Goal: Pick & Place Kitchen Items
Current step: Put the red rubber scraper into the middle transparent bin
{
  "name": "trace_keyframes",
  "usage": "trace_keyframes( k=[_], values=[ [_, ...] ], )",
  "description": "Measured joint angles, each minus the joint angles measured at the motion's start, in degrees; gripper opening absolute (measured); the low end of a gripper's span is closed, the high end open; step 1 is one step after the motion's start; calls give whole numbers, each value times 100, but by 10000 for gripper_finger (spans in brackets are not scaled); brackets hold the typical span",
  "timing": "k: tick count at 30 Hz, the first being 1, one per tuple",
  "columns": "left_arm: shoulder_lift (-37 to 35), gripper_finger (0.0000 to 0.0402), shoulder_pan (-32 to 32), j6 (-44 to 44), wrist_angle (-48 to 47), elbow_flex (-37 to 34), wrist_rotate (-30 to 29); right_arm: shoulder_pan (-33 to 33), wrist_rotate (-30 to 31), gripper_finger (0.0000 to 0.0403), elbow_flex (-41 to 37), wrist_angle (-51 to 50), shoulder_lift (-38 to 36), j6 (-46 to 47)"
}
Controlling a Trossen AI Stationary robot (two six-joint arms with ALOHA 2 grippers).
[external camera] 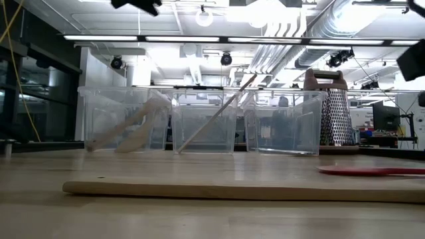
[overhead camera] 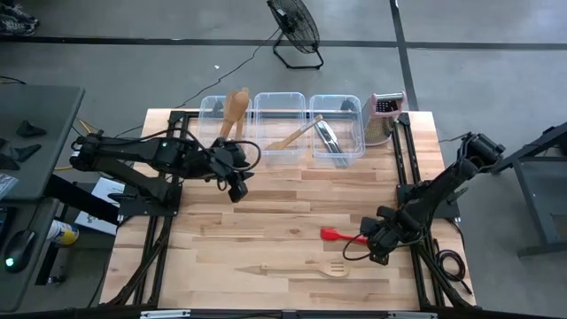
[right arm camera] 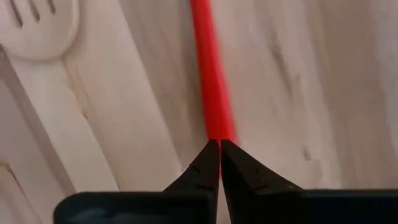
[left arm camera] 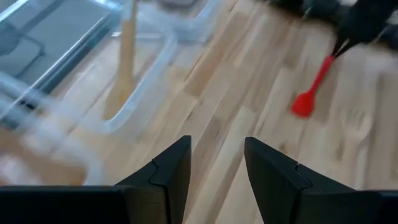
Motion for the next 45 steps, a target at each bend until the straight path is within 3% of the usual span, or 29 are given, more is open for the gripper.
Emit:
trace_keyframes(
  k=[5,12,21,27,31,39,45],
  values=[
    [344,147,2,269,744,0,255,63,-31,3,2,-67,166,423],
    [830,147,2,296,975,-2,263,174,23,3,-24,-121,165,1427],
    [1815,147,15,256,2193,-2,1031,830,541,3,-121,61,34,4456],
    [2235,147,46,737,2709,1,1449,878,750,3,-121,13,-76,5464],
    [2424,147,46,892,2838,-1,1453,877,944,3,-123,18,-68,5827],
    [2971,147,79,750,3405,-13,1874,742,1176,3,-123,74,-80,5601],
    [3170,147,76,1632,3830,-7,2269,739,1100,3,-123,55,-80,5146]
  ],
)
